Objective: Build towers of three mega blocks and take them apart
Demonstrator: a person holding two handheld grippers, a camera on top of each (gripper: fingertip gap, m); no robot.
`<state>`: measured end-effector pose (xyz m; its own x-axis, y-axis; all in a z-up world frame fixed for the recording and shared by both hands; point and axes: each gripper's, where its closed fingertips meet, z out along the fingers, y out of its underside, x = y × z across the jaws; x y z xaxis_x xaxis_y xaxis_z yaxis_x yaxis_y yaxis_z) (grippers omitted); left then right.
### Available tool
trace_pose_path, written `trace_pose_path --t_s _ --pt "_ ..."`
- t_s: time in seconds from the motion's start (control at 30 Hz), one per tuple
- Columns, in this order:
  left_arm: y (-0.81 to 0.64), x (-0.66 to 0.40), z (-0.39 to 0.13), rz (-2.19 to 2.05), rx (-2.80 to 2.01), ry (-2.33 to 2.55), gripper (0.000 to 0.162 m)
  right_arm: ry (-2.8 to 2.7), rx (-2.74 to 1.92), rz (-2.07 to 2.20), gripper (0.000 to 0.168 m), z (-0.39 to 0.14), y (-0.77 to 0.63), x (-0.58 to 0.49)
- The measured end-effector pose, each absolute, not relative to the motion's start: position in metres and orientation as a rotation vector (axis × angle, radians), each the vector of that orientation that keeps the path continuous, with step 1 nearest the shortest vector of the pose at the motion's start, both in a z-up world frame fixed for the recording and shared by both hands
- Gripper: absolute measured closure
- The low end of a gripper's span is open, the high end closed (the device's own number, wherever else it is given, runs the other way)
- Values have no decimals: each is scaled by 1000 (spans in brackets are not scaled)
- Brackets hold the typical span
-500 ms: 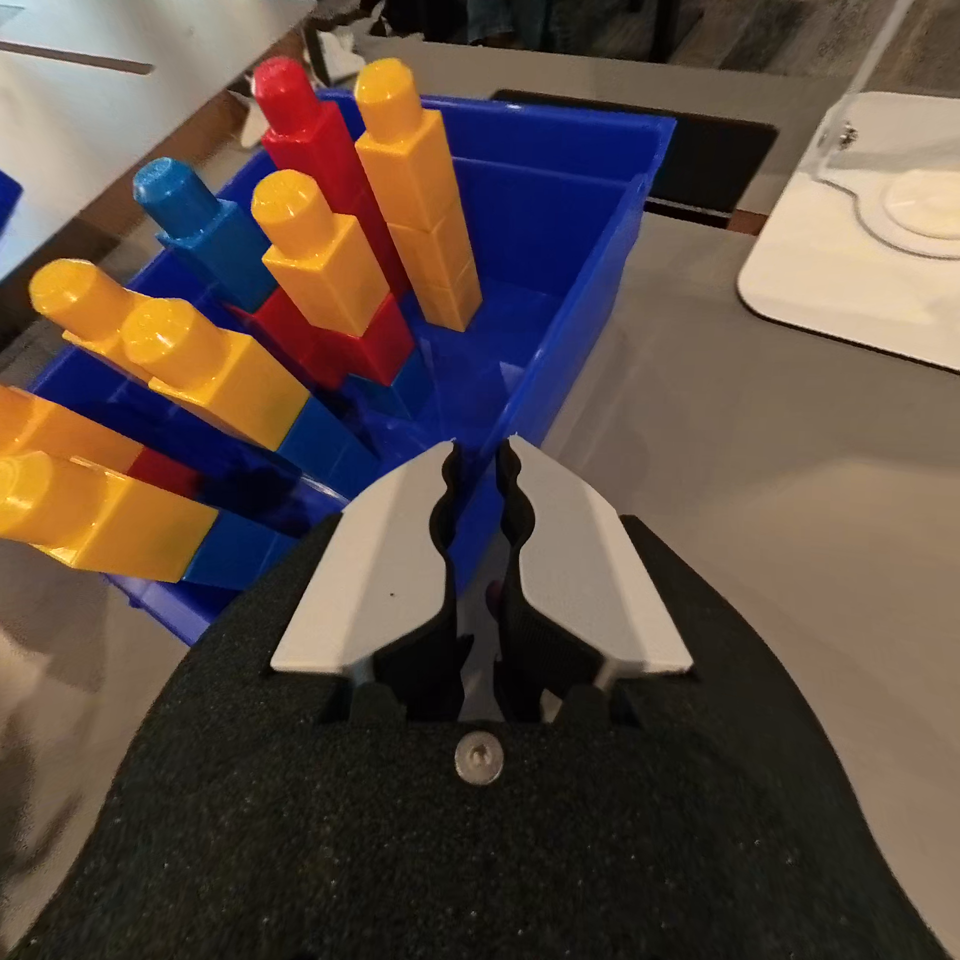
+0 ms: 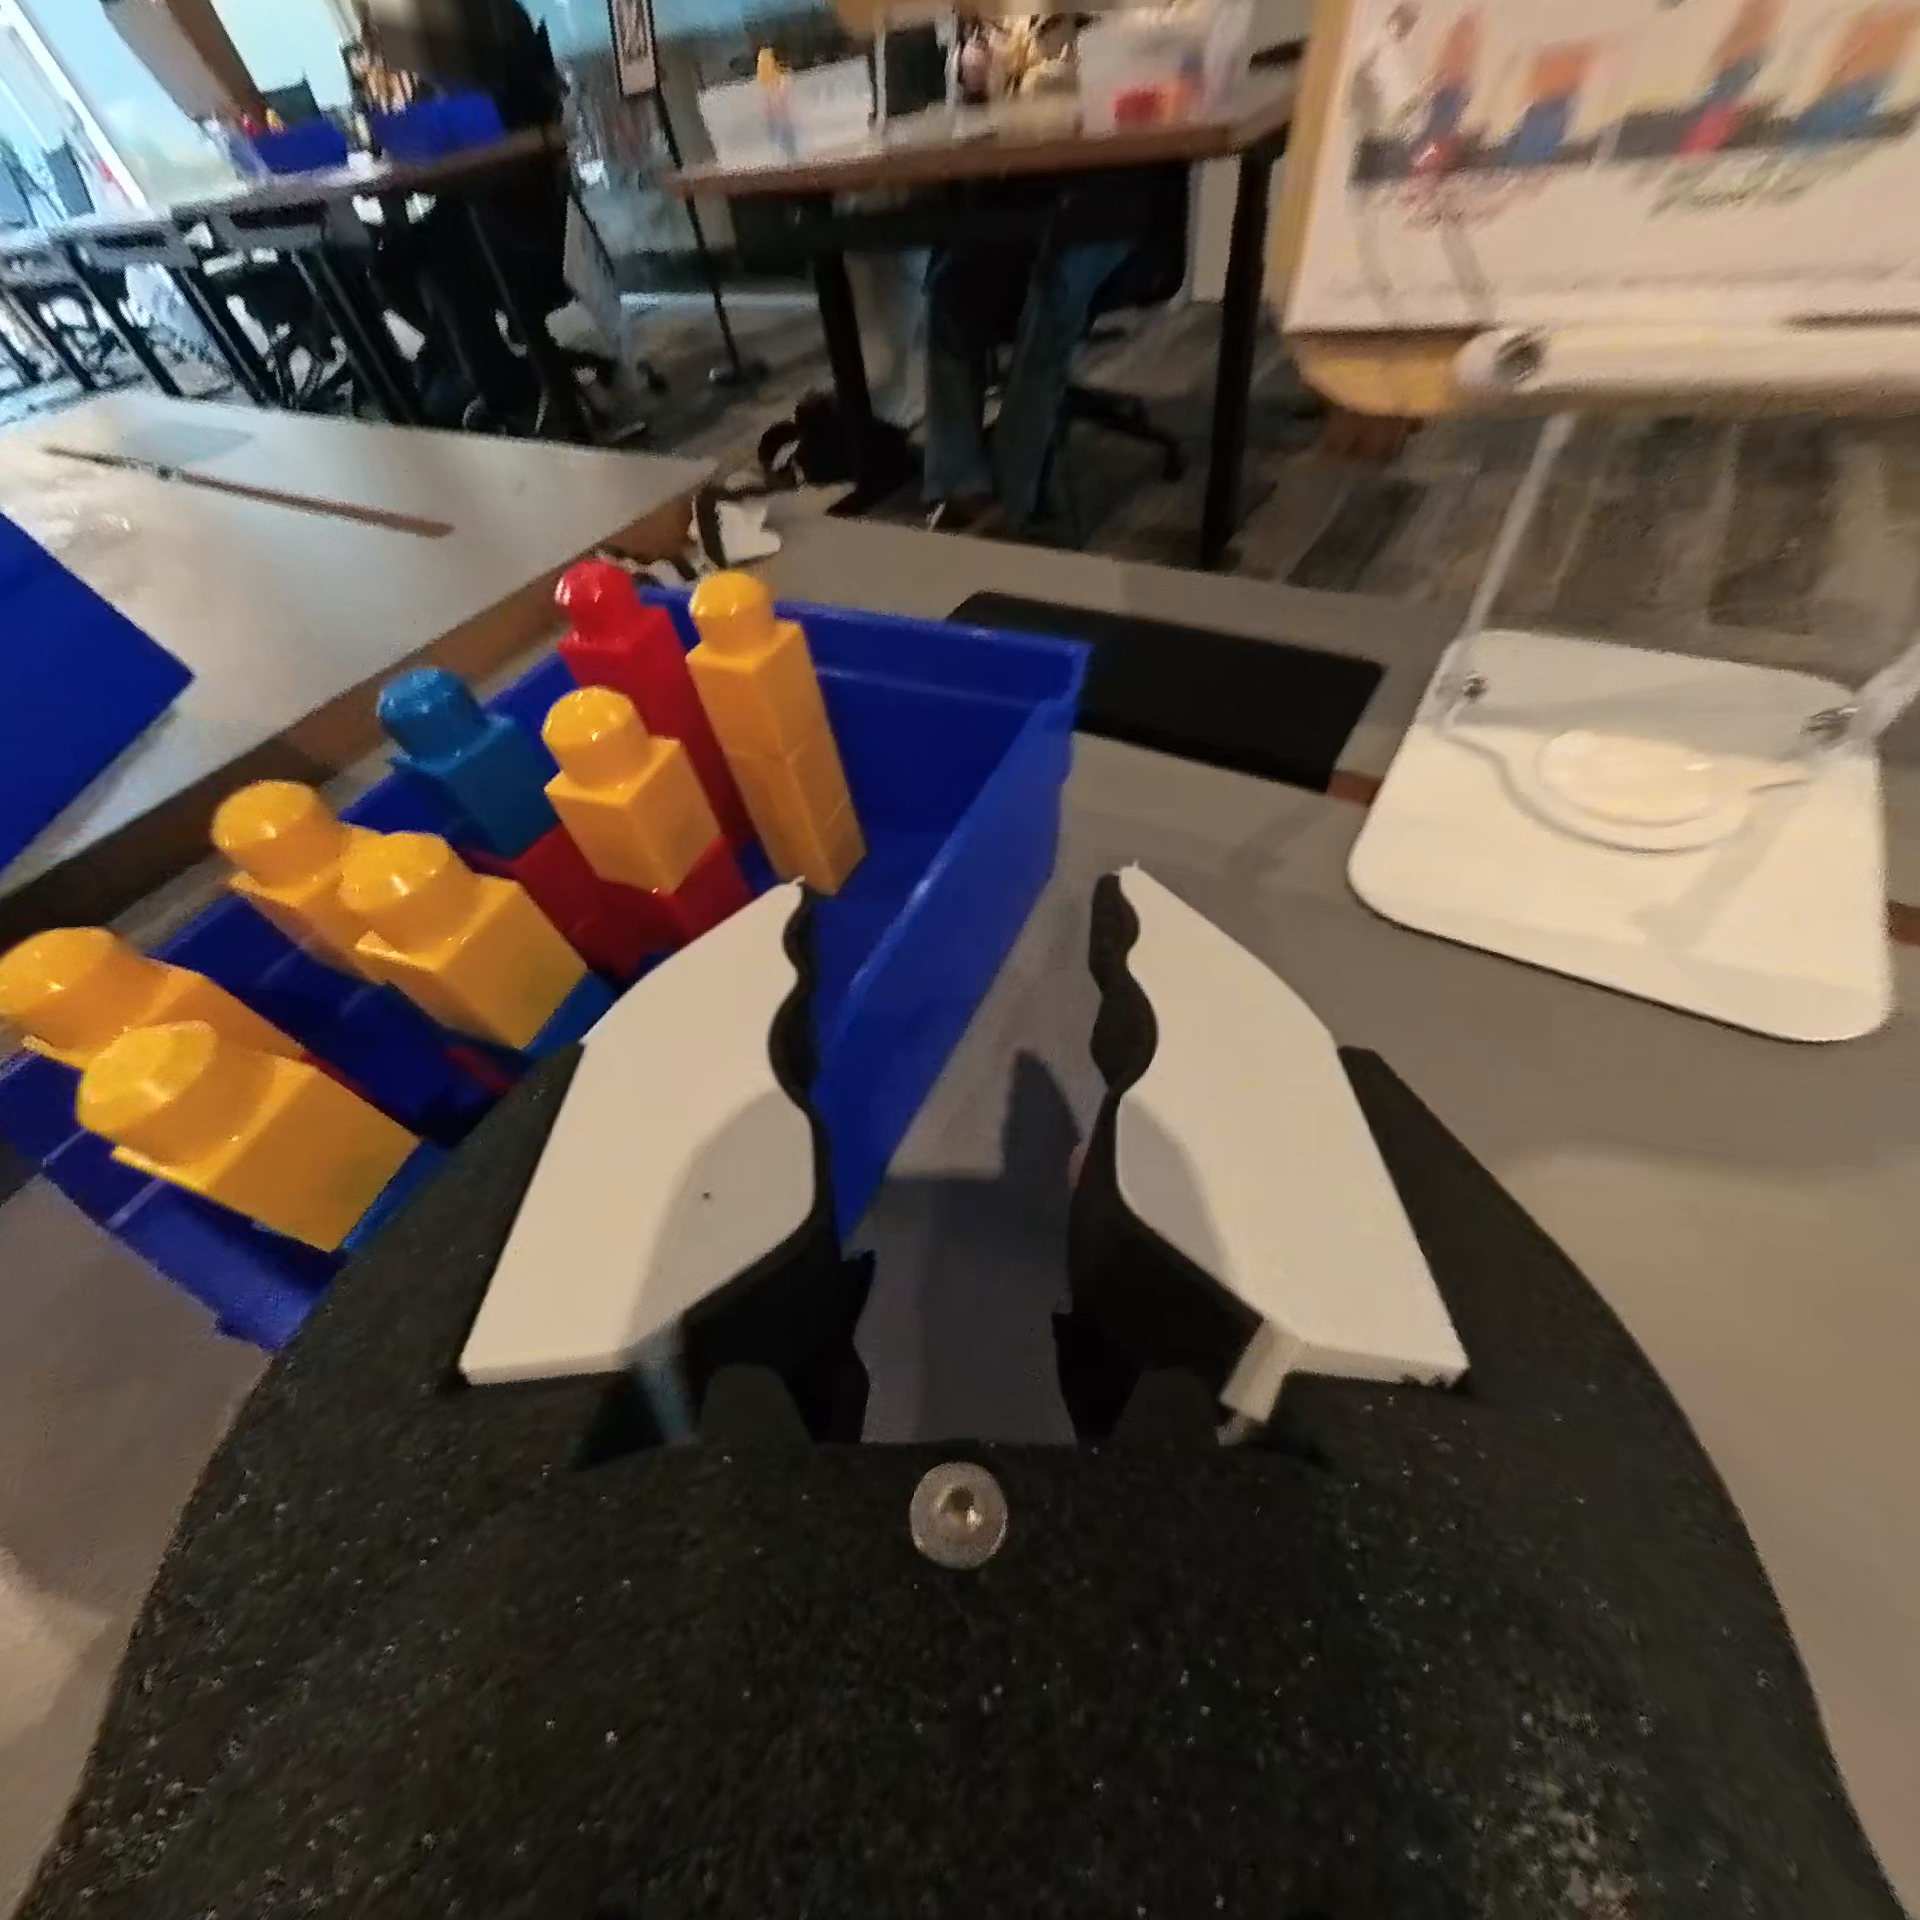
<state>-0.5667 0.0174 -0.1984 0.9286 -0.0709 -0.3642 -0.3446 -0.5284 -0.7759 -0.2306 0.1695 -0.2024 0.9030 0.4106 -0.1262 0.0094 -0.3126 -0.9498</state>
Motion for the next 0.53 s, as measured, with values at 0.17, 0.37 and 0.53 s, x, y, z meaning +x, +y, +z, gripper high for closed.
trace_pose_path --t_s 0.17,0.37,0.53 --pt "19 -549 -174 411 -2083 316 155 -250 -1813 391 121 -186 155 -180" --pt "32 -488 -133 397 -2000 431 155 -207 -1804 315 124 -188 135 -122" --pt "39 -406 -101 318 -1891 596 155 -150 -1764 216 127 -185 117 -59"
